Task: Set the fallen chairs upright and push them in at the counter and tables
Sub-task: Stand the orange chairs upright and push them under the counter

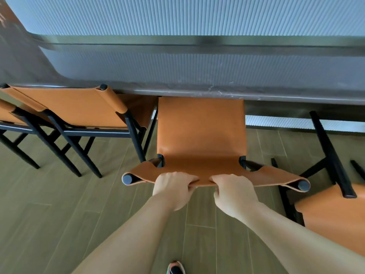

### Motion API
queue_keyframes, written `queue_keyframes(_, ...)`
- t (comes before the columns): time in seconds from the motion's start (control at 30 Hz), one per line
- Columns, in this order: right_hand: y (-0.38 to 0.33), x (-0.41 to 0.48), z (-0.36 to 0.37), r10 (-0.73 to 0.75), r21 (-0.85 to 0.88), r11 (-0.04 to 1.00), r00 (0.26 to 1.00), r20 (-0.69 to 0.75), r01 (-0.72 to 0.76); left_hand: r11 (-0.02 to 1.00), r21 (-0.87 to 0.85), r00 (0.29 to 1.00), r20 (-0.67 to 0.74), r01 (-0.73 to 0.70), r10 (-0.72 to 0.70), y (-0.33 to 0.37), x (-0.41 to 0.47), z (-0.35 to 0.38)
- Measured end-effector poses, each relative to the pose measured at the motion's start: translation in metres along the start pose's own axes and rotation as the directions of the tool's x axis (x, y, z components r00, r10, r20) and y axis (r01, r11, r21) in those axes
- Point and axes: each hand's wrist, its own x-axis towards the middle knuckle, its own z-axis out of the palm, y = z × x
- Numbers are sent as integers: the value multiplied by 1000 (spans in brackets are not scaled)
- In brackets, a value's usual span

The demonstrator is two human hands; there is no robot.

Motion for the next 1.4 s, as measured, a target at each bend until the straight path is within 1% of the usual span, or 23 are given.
queue_keyframes(0.07, 0, 22, -8, -18, -109, 994, 997, -73, 10, 1000, 5, 1000, -3, -1, 1, -4, 26, -13)
queue_keyframes(0.23, 2, 72, -23, 44, -191, 980, 995, -90, -60, 1000, 17, 1000, -8, -1, 1, -12, 66, -34)
queue_keyframes(0.47, 14, 128, -33, 77, -231, 966, 982, -170, -115, 997, 64, 999, -17, -37, 38, -24, 118, -54)
queue_keyframes(0.63, 23, 162, -38, 73, -252, 959, 974, -216, -128, 993, 95, 996, -42, -70, 74, -33, 154, -64)
queue_keyframes(0.97, 31, 218, -57, 103, -257, 955, 978, -183, -149, 980, 142, 985, -84, -137, 150, -47, 213, -80)
queue_keyframes(1.2, 38, 241, -64, 109, -223, 965, 983, -150, -141, 980, 148, 982, -111, -136, 153, -52, 237, -85)
queue_keyframes(1.3, 38, 241, -65, 95, -223, 967, 987, -131, -122, 981, 145, 986, -82, -130, 143, -51, 236, -88)
queue_keyframes(1.4, 40, 245, -72, 74, -225, 970, 993, -91, -93, 984, 128, 991, -17, -127, 130, -51, 236, -95)
